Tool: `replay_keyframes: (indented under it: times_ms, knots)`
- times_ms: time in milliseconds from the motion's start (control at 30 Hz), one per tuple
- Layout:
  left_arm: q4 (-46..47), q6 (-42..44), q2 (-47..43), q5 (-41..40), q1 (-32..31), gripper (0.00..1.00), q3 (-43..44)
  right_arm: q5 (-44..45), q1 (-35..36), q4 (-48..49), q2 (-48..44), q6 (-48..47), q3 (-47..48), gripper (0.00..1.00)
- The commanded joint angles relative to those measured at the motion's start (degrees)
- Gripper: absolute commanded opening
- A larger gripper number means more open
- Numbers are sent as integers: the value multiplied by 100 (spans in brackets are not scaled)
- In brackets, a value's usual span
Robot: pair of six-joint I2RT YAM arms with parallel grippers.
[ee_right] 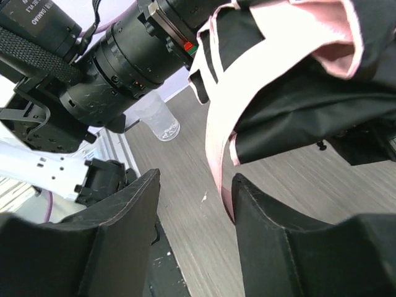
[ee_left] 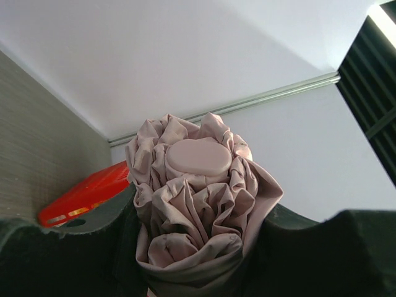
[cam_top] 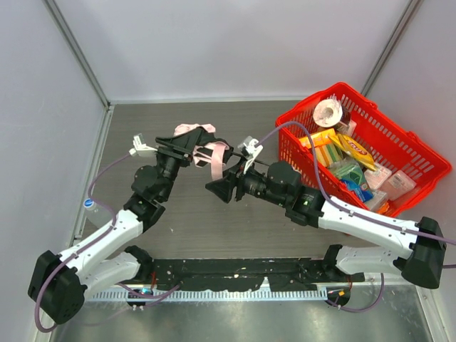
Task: Put away the umbrella
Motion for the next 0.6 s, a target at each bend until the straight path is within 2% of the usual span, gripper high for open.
replay_keyframes:
  times_ms: [0,100,167,233,333,433,500,567]
  knots:
    - [1035,-544,-1,-159,38,0,287,1151,240,824,53,-672,-5,47]
    - [1035,-781,17,-186,29,0,330,1277,337,886,97,-743,74,11]
    - [956,-878,35,-203,29,0,383,1294,574,868,193,-900,328,1]
    - [886,-1114,96,-273,38,0,418,1512,1021,824,316,-1207,582,1]
    - [973,-1668,271,-274,20,0,471,1497,1076,728,780,-1523,1049,1]
    - [1334,-2176,333,-467,29,0,427,1592,1076,1000,966,-2086,1023,1]
    - [1527,-2677,500,-249,29,0,497,1847,1084,527,1203,-2587,1303,1]
    - [1562,-3328,710,94,-41,0,646,1962,1093,507,1344,-2983,1305,1]
